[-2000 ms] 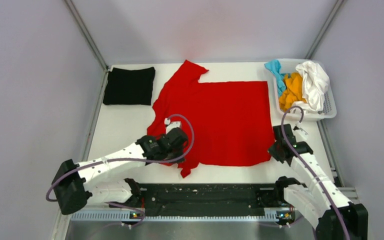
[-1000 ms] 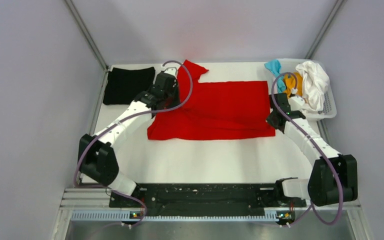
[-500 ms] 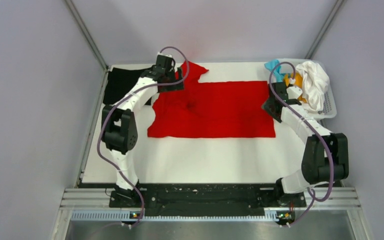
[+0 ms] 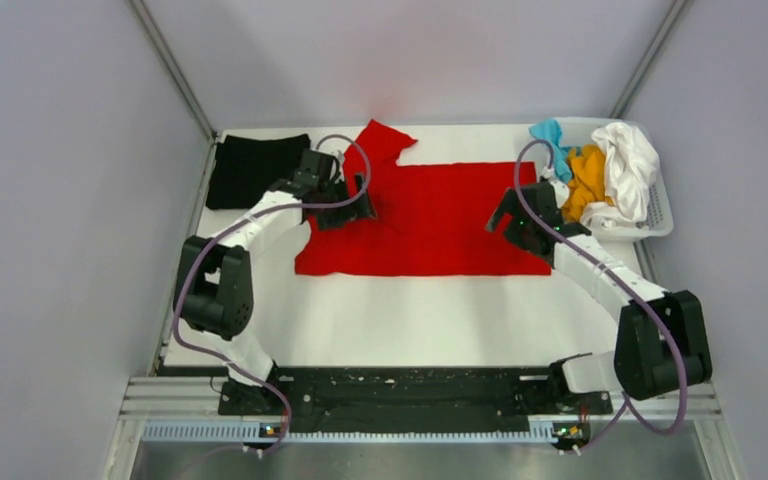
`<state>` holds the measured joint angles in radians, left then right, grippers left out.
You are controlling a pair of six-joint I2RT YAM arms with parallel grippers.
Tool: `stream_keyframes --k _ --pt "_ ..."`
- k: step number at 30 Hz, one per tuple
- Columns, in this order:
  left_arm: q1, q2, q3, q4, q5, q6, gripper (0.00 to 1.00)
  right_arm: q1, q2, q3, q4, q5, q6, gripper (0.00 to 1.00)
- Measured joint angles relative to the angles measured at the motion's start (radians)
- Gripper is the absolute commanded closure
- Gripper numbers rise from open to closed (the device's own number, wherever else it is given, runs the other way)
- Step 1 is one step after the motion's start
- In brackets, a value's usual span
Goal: Fold and stack the t-shirts
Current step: Fold the flattened tshirt in 1/3 of the way
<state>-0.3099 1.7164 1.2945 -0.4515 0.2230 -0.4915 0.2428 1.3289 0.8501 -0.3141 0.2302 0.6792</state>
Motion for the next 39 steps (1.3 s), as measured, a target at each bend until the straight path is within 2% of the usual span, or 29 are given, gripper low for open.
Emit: stream_keyframes --k 9,13,17,21,24,28,33,39 --pt "0.001 0.091 -0.114 0.092 0.013 -0.073 0.01 0.01 0.244 -0.036 0.168 -0.101 -0.077 0.04" --pt "0.002 0.047 -0.22 0.178 -0.003 -0.107 0.01 0.011 0.232 -0.065 0.218 -0.112 -0.065 0.04" --pt "0.001 -0.066 -0.372 0.254 -0.02 -0.139 0.01 0.011 0.129 -0.177 0.244 -0.105 -0.021 0.04" --pt "-0.022 -0.212 -0.534 0.284 -0.027 -0.182 0.01 0.019 -0.022 -0.293 0.201 -0.118 0.028 0.04" --pt "-0.073 -0.343 -0.644 0.259 -0.059 -0.229 0.01 0.053 -0.174 -0.372 0.098 -0.119 0.073 0.04" --pt "-0.174 -0.529 -0.749 0.127 -0.114 -0.306 0.01 0.117 -0.369 -0.432 -0.105 -0.124 0.13 0.04" --pt "-0.245 -0.654 -0.794 -0.011 -0.154 -0.381 0.01 0.142 -0.502 -0.439 -0.309 -0.126 0.163 0.03" --pt "-0.254 -0.656 -0.731 -0.105 -0.217 -0.371 0.01 0.148 -0.545 -0.426 -0.345 -0.126 0.151 0.01"
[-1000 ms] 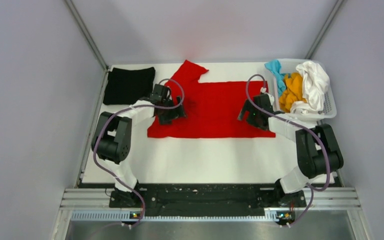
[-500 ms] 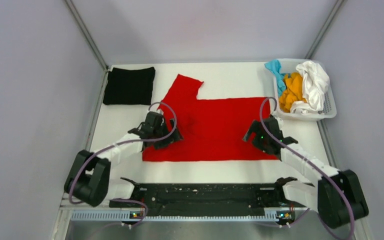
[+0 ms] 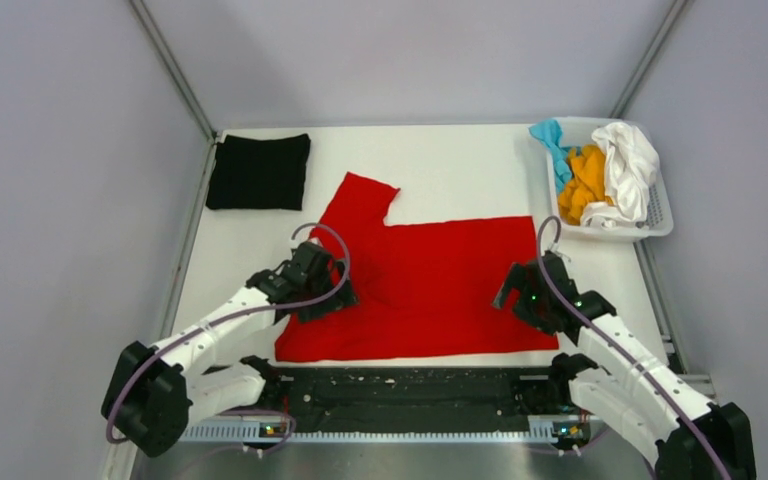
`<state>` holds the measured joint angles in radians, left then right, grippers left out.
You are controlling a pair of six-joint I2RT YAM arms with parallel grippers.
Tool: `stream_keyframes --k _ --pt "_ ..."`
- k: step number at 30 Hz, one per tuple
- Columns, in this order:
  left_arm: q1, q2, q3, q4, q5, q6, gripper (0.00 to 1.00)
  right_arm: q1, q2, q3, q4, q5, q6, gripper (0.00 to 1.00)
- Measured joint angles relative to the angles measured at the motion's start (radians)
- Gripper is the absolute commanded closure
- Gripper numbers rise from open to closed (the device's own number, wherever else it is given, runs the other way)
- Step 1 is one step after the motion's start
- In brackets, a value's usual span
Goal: Fold and stack the t-shirts
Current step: Fold the flattened tshirt in 1/3 of the way, then grab the side of the flattened tshirt furthest away from the robot with both arms
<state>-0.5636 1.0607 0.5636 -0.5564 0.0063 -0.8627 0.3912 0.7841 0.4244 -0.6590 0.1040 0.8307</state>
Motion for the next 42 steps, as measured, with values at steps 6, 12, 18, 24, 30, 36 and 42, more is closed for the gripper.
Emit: stream_keyframes --k 6,12,18,24,30,36,42 --pt "0.004 0.173 0.3 -0.029 -0.145 0.086 0.01 0.001 0.097 0.168 0.042 0.097 -0.068 0.01" --pt "0.061 0.467 0.714 -0.031 -0.281 0.205 0.01 0.002 0.229 0.279 0.176 0.276 -0.098 0.01" --pt "0.169 0.803 1.073 -0.037 -0.31 0.301 0.01 -0.008 0.403 0.349 0.227 0.356 -0.123 0.01" --pt "0.259 1.126 1.399 -0.051 -0.276 0.373 0.07 -0.039 0.46 0.362 0.268 0.361 -0.145 0.01" --pt "0.305 1.389 1.645 -0.06 -0.208 0.431 0.08 -0.058 0.496 0.361 0.293 0.357 -0.164 0.01" --pt "0.301 1.436 1.656 -0.086 -0.166 0.447 0.18 -0.067 0.54 0.361 0.311 0.341 -0.177 0.02" --pt "0.294 1.436 1.658 -0.111 -0.152 0.447 0.23 -0.067 0.555 0.361 0.325 0.337 -0.177 0.02"
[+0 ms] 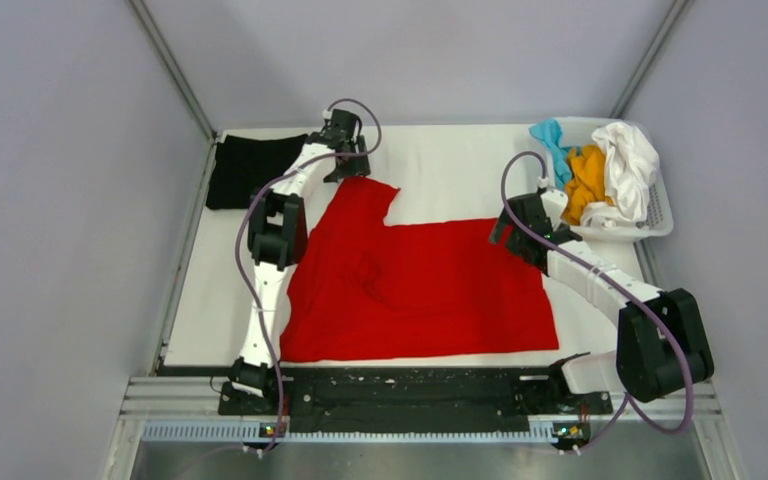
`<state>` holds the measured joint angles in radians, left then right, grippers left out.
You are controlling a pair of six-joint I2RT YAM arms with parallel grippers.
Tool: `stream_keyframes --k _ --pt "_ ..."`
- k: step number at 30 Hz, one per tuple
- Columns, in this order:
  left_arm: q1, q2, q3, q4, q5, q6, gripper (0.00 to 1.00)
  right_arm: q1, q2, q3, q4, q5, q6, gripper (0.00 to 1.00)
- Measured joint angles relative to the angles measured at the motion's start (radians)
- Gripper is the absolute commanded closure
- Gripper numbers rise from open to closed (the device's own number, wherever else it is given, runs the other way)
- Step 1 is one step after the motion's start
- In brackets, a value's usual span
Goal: Fold and stack the t-shirts
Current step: Grab the side of the flattened tshirt furthest away from the robot with both arms
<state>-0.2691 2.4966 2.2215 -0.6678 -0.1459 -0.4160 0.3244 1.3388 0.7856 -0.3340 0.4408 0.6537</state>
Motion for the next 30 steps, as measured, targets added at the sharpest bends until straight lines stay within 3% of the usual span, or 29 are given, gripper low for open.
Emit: stream_keyframes --k 6,15,18,19,21,30 --pt "-0.007 0.004 0.014 -0.055 -0.007 0.008 0.34 0.0 0.006 0.0 0.005 -0.006 0.0 0.03" --pt "-0.042 0.035 0.064 -0.094 -0.065 0.026 0.62 0.0 0.006 0.0 0.008 -0.02 0.0 0.03" --pt "-0.047 0.049 0.088 -0.104 -0.06 0.024 0.76 0.0 0.006 0.0 0.012 -0.02 0.0 0.04" --pt "-0.047 0.052 0.093 -0.104 -0.059 0.023 0.87 0.0 0.006 0.0 0.013 -0.019 0.0 0.03" --pt "-0.05 0.056 0.1 -0.103 -0.055 0.022 0.99 0.0 0.006 0.0 0.013 -0.018 0.0 0.03" --pt "-0.057 0.061 0.107 -0.103 -0.074 0.031 1.0 -0.013 0.065 0.019 0.01 0.011 -0.015 0.08"
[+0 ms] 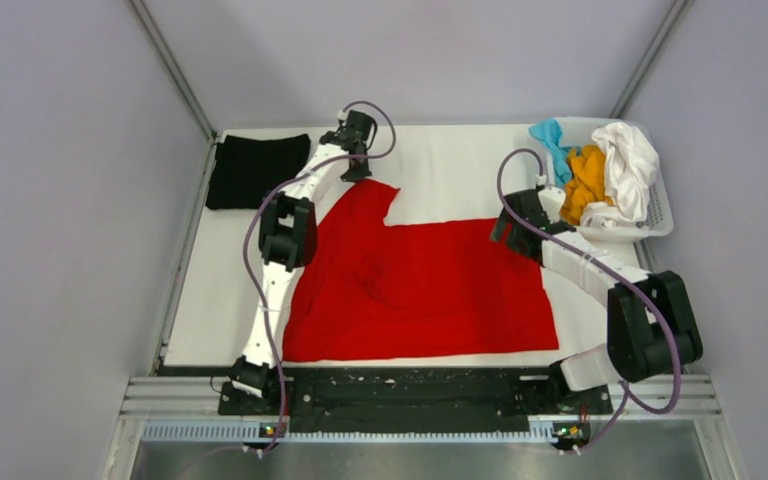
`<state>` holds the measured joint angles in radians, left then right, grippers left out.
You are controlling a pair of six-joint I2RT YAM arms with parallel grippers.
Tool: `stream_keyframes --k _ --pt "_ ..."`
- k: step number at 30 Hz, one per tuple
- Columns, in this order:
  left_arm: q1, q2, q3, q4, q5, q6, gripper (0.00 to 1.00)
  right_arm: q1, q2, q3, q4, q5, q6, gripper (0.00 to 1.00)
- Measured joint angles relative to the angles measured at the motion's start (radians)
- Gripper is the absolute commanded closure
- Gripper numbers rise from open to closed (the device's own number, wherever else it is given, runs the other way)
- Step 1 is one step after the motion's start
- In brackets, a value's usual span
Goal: Fold and stack the t-shirts
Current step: Grab the side of the flattened tshirt furthest away from the robot with both arms
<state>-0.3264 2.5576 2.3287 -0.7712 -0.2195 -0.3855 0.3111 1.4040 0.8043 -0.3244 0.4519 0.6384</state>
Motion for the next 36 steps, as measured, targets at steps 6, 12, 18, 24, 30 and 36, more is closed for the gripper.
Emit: stream_keyframes --k 6,12,18,24,30,36 --pt "-0.003 -0.03 -0.055 0.039 -0.033 0.022 1.0 -0.026 0.185 0.185 -0.021 0.056 -0.009 0.14" --pt "0.011 -0.05 -0.091 0.047 -0.104 0.044 1.0 -0.031 0.403 0.432 -0.041 0.141 -0.013 0.19" --pt "0.045 -0.069 -0.121 0.072 -0.088 0.081 1.0 -0.047 0.567 0.549 -0.092 0.206 -0.015 0.28" --pt "0.051 -0.085 -0.16 0.109 -0.051 0.1 1.0 -0.059 0.66 0.632 -0.142 0.249 -0.002 0.37" --pt "0.048 -0.098 -0.184 0.128 -0.047 0.1 1.0 -0.059 0.65 0.612 -0.161 0.277 0.033 0.42" --pt "0.048 -0.153 -0.261 0.154 -0.034 0.099 1.0 -0.059 0.59 0.521 -0.185 0.299 0.058 0.58"
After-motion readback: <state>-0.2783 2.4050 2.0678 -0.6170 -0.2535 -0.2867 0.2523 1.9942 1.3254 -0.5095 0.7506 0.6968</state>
